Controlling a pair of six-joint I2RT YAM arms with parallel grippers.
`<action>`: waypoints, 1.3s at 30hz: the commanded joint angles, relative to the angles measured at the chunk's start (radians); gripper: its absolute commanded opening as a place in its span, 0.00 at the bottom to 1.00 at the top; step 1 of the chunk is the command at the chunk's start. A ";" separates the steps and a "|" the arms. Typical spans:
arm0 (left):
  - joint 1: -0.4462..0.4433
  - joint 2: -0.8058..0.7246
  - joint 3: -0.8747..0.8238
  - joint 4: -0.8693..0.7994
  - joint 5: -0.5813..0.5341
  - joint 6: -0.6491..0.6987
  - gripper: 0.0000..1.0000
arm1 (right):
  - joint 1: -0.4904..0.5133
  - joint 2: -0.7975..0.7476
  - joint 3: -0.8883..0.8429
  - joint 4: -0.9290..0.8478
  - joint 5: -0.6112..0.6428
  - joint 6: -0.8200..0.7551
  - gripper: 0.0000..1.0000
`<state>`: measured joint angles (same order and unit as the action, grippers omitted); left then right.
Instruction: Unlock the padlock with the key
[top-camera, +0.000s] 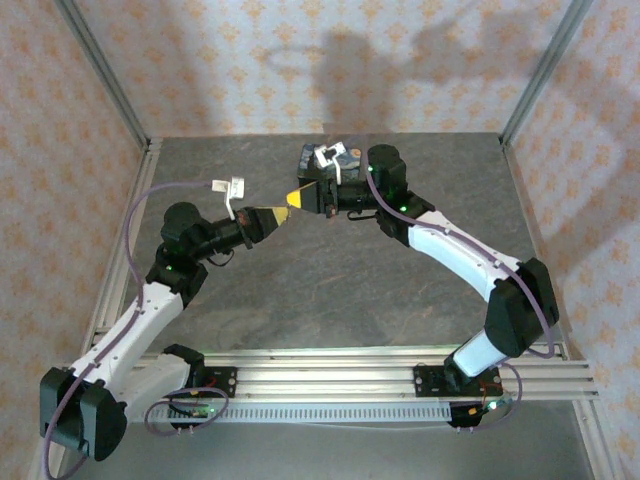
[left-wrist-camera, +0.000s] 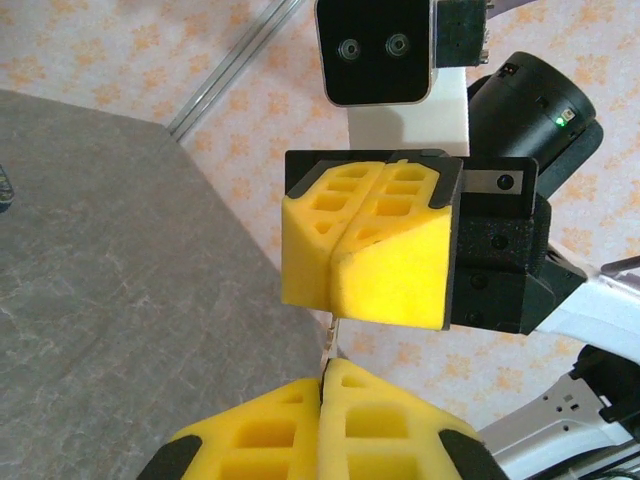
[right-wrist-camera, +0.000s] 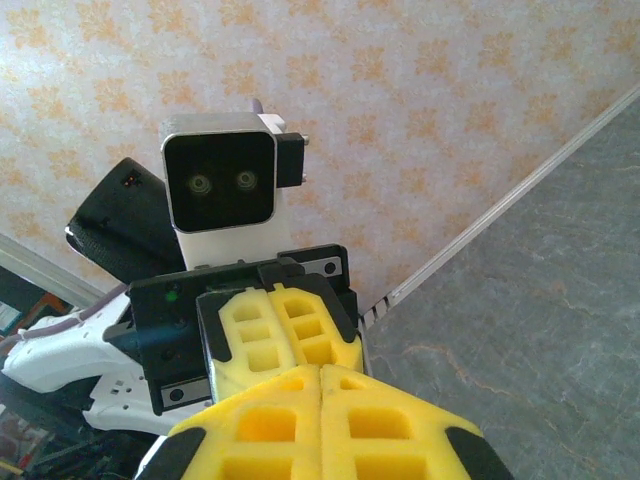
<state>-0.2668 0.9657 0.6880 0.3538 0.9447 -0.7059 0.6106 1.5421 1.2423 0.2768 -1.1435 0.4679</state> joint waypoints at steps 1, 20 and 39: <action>-0.008 -0.026 0.041 -0.079 -0.019 0.065 0.00 | 0.005 -0.015 -0.011 0.027 0.036 -0.021 0.00; 0.075 0.317 0.301 -0.482 -0.361 0.431 0.00 | -0.207 0.124 0.084 -0.585 0.901 0.080 0.61; 0.117 1.297 1.194 -0.691 -0.610 0.473 0.00 | -0.292 0.840 0.909 -0.922 0.817 -0.049 0.61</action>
<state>-0.1543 2.2044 1.7695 -0.2478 0.3561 -0.2401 0.3172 2.3482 2.0613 -0.5529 -0.2947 0.4553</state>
